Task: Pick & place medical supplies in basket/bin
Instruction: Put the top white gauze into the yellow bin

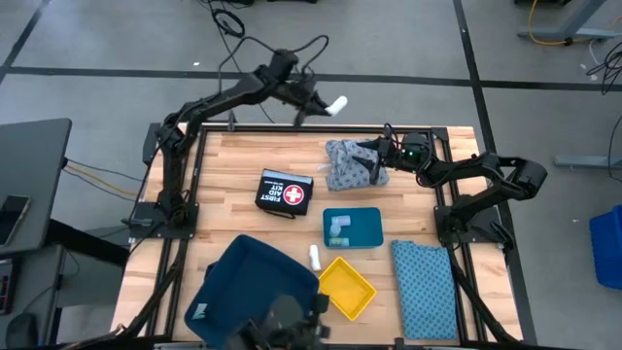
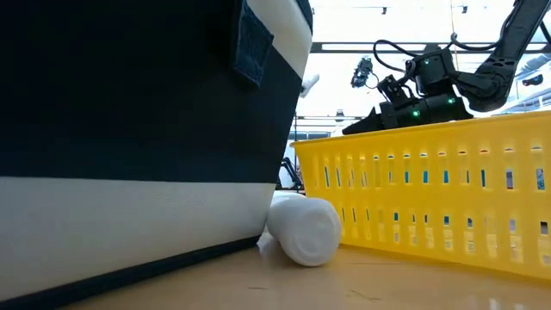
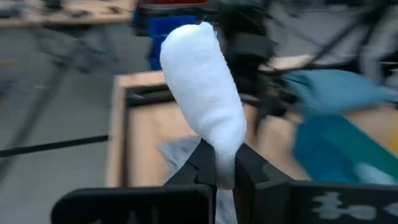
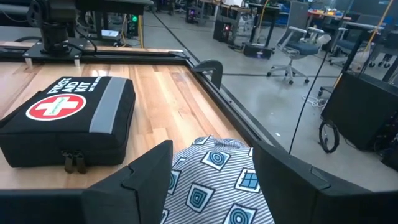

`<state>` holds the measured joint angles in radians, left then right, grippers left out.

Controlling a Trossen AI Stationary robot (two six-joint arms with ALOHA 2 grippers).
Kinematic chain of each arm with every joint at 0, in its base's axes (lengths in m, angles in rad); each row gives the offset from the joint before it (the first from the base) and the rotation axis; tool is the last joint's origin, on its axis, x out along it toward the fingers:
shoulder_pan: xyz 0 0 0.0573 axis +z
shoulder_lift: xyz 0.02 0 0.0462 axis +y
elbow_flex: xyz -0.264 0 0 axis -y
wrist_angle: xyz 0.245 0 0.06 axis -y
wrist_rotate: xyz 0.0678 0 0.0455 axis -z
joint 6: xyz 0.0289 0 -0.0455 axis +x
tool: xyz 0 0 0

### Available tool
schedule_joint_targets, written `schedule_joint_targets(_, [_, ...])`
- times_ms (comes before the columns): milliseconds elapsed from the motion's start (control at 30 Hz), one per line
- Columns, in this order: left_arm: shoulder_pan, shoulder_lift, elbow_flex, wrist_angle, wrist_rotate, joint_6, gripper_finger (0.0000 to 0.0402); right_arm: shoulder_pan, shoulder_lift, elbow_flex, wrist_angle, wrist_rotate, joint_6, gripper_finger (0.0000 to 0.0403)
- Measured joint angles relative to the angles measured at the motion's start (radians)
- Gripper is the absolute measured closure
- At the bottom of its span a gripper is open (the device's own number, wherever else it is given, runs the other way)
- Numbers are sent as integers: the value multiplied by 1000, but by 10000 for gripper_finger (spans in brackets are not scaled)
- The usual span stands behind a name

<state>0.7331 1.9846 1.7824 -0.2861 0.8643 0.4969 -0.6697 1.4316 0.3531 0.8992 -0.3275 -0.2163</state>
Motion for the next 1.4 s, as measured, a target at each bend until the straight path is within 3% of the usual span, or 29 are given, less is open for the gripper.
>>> schedule_joint_targets(133, [-67, 0, 0, 209, -222, -139, 391, 0, 0, 0, 0, -3, 0, 170])
schedule_joint_targets(333, [-165, 0, 0, 516, -365, -304, 391, 0, 0, 0, 0, -3, -1, 170])
schedule_joint_targets(667, [-308, 0, 0, 938, -659, -444, 391, 0, 0, 0, 0, -2, -1, 170])
schedule_joint_targets(900, [-393, 21, 0, 1059, -762, -380, 391, 0, 0, 0, -4, -2, 1, 170])
schedule_joint_targets(1100, [-407, 126, 0, 1231, -808, -464, 391, 0, 1, 0, -9, -2, -1, 170])
schedule_joint_targets(1300, [-414, 145, -1, 1120, -769, -420, 391, 0, 1, 0, -16, -2, -3, 170])
schedule_joint_targets(1400, [-424, 145, -10, 1067, -800, -381, 391, 0, 1, 0, -16, -2, -7, 170])
